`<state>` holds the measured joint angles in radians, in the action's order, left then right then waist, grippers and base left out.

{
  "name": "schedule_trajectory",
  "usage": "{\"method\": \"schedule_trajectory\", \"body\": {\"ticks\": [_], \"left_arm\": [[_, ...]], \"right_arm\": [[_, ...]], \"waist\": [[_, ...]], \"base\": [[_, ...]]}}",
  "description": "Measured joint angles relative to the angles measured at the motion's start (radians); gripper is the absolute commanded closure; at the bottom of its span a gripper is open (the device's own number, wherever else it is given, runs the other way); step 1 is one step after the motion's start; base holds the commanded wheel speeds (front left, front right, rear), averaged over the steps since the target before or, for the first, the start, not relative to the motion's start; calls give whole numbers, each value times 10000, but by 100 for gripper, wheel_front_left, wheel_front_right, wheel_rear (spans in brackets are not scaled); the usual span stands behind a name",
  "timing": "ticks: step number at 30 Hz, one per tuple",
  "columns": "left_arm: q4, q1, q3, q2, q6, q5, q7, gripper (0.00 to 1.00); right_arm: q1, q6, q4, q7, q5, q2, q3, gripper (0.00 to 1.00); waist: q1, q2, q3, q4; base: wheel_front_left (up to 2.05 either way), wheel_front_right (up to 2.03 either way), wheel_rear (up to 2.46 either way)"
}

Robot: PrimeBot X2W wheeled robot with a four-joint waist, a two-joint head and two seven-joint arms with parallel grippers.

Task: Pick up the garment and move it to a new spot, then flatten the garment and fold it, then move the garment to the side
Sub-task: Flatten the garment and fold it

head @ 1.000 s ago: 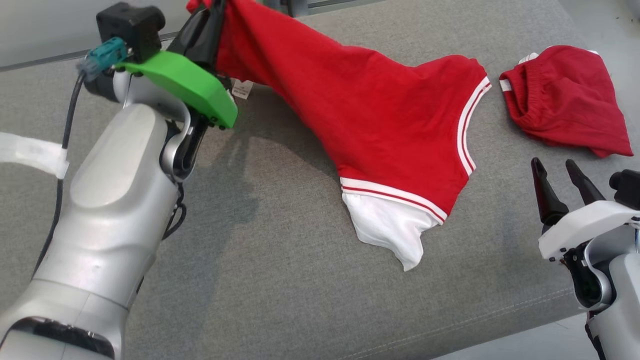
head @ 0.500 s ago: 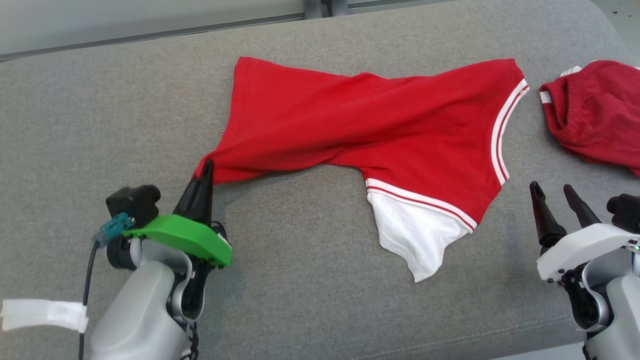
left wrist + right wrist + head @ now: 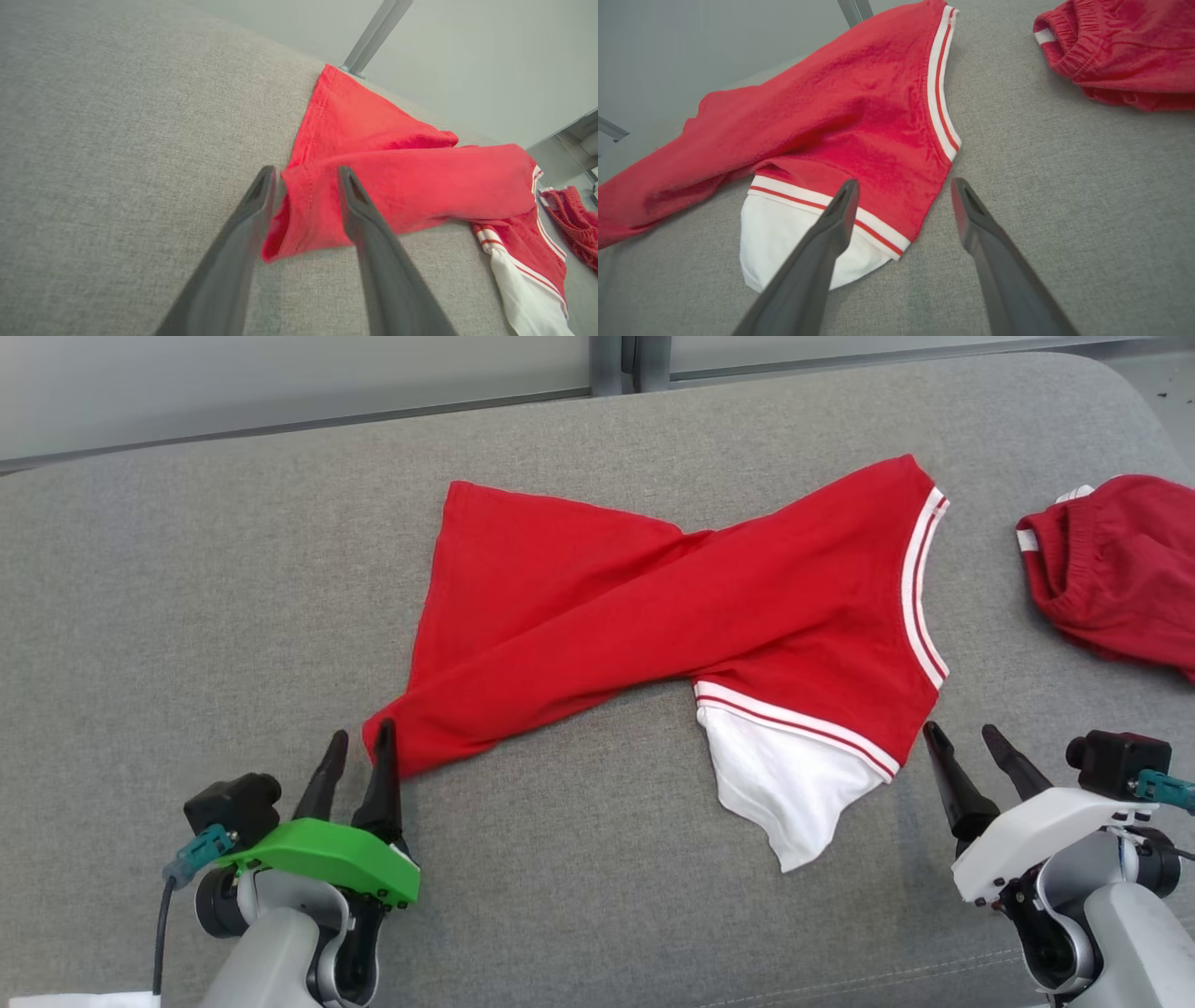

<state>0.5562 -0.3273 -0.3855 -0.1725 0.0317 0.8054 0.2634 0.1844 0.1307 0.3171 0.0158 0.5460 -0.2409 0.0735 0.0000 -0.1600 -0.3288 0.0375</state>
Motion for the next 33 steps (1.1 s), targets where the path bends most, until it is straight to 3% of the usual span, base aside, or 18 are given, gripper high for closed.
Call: {"method": "schedule_trajectory", "body": {"ticks": [13, 24, 25, 26, 27, 28, 29, 33], "left_arm": [[-1827, 1597, 1697, 439, 15, -2023, 8, 0], [-2752, 2141, 1896, 859, 36, -3043, 10, 0], [-2803, 2141, 1896, 886, 42, -3080, 10, 0], [-2851, 2141, 1896, 901, 48, -3104, 10, 0], [-2876, 2141, 1906, 913, 50, -3145, 10, 0], [-2897, 2141, 1908, 928, 50, -3164, 10, 0], [-2905, 2141, 1908, 943, 50, -3185, 10, 0], [-2922, 2147, 2027, 993, 81, -3246, 10, 0]], "right_arm": [[-1262, 0, -535, 550, 1223, 384, 1016, 0], [-872, 0, 556, 554, 1749, 982, 1563, 0], [-727, 0, 805, 512, 1749, 1034, 1576, 3], [-570, 0, 1068, 435, 1695, 1045, 1582, 39], [-421, -2, 1356, 364, 1615, 1034, 1569, 62], [-267, -2, 1603, 303, 1553, 1028, 1557, 76], [-107, 0, 1881, 221, 1498, 1034, 1534, 100], [391, 0, 2500, -316, 1141, 849, 1436, 100]], "waist": [[0, 0, 287, -21], [0, 0, 184, -602], [0, -1, 167, -674], [0, 0, 150, -749], [0, 0, 133, -818], [0, 0, 117, -883], [0, 0, 100, -943], [1, 0, 60, -1065]], "base": [[0, 0, 0], [0, 0, 0], [0, 0, 0], [0, 0, 0], [0, 0, 0], [0, 0, 0], [0, 0, 0], [0, 0, 0]]}}
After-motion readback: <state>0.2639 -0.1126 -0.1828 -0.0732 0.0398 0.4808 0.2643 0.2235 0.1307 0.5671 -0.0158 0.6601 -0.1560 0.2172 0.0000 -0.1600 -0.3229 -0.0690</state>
